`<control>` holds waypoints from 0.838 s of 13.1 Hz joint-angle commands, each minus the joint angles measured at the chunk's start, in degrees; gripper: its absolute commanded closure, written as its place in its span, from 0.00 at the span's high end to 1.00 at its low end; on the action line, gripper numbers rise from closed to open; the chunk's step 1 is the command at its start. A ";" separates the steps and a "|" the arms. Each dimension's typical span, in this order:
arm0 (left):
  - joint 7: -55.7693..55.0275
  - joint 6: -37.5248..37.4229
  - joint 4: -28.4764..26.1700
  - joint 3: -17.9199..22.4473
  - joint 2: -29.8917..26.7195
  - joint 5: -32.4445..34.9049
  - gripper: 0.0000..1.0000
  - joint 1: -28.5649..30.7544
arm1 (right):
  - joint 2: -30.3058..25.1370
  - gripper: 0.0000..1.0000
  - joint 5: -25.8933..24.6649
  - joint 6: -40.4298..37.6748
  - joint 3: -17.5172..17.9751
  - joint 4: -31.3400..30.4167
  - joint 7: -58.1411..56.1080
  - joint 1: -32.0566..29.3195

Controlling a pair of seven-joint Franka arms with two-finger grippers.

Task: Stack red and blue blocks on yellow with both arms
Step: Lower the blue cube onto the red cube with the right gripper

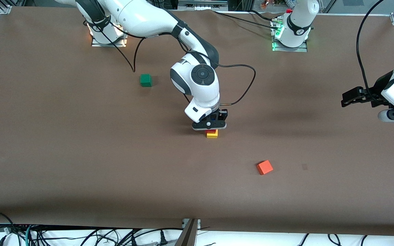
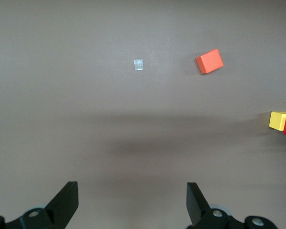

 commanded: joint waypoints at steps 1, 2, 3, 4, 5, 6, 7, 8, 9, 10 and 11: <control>0.33 -0.65 1.87 0.03 0.88 -1.01 1.00 -0.23 | 0.96 0.40 -0.96 -0.29 -0.69 1.99 1.46 0.73; 0.42 -0.65 1.87 0.03 0.88 -1.01 1.00 -0.23 | 0.96 0.41 -1.40 -0.20 -0.61 1.99 1.46 0.73; 0.34 -0.65 1.87 0.03 0.88 -1.01 1.00 -0.23 | 1.13 0.45 -1.66 -0.11 -0.60 1.99 1.46 0.73; 0.42 -0.65 1.87 0.03 0.88 -1.01 1.00 -0.23 | 1.13 0.46 -1.67 -0.03 -0.60 1.99 1.46 0.73; 0.42 -0.65 1.87 -0.06 0.88 -1.01 1.00 -0.23 | 1.39 0.48 -1.67 0.06 -0.60 1.99 1.55 0.73; 0.42 -0.65 1.87 0.02 0.88 -1.01 1.00 -0.23 | 1.57 0.51 -1.67 0.41 -0.60 1.99 1.55 0.73; 0.42 -0.65 1.87 0.03 0.88 -1.01 1.00 -0.23 | 1.92 0.51 -1.75 0.50 -0.60 1.99 1.55 0.73; 0.42 -0.65 1.87 -0.06 0.88 -1.01 1.00 -0.23 | 1.92 0.51 -1.75 0.59 -0.69 1.99 1.55 0.73; 0.42 -0.65 1.87 -0.06 0.88 -1.01 1.00 -0.23 | 1.92 0.51 -1.75 0.59 -0.69 1.99 1.55 0.73; 0.42 -0.65 1.87 -0.06 0.88 -1.01 1.00 -0.23 | 1.92 0.52 -1.75 0.59 -0.69 1.99 1.55 0.73; 0.42 -0.65 1.87 -0.06 0.88 -1.09 1.00 -0.15 | 2.01 0.59 -1.75 0.59 -0.69 1.99 1.55 0.73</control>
